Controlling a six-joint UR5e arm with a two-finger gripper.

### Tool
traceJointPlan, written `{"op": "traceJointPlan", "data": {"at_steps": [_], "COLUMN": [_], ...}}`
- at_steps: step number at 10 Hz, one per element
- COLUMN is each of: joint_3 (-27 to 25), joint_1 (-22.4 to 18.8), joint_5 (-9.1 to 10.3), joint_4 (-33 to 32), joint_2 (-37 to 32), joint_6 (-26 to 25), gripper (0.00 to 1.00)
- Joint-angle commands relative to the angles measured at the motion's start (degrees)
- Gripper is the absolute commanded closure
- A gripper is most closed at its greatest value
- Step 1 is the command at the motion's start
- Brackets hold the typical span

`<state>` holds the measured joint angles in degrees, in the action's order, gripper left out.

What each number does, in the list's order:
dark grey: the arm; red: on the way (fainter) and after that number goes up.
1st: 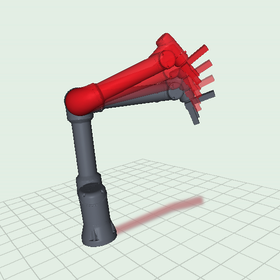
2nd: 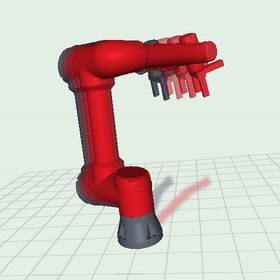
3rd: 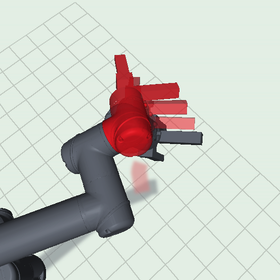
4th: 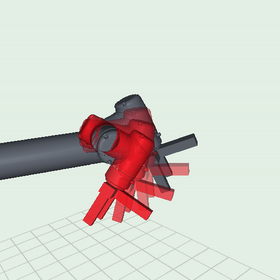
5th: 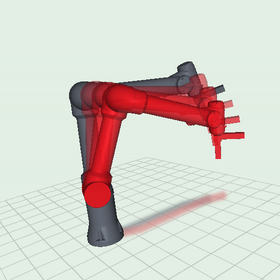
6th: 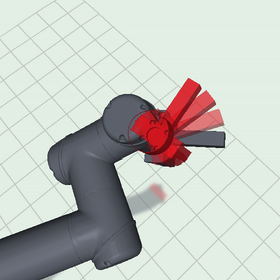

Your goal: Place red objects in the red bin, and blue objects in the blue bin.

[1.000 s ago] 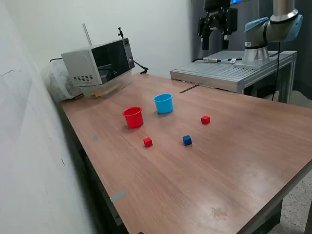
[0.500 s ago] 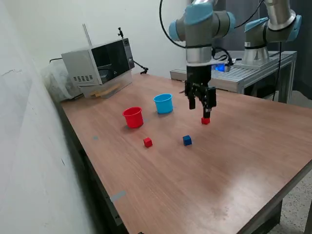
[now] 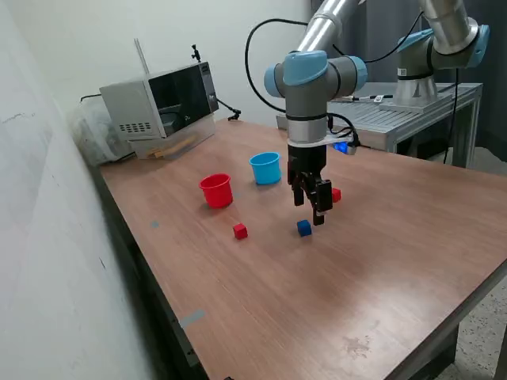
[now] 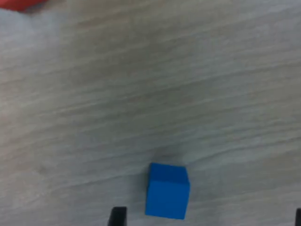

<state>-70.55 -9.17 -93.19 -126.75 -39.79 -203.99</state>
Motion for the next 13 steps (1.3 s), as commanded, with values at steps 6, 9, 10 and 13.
{"op": "traceJointPlan", "data": {"at_steps": [6,9,10,13], "joint_3": [0.24,-0.11,-0.11,-0.20], "joint_1": [2.23,2.23,2.23,2.05], "joint_5": [-0.15,0.11,0.11,-0.15], "joint_4": [-0.52,-0.78,-0.69,-0.08], "joint_2": [2.26,2.17,2.17,0.08], "joint_6": [-1.67,-1.41,-0.97,1.57], "gripper": [0.00,1.00,1.00,1.00]}}
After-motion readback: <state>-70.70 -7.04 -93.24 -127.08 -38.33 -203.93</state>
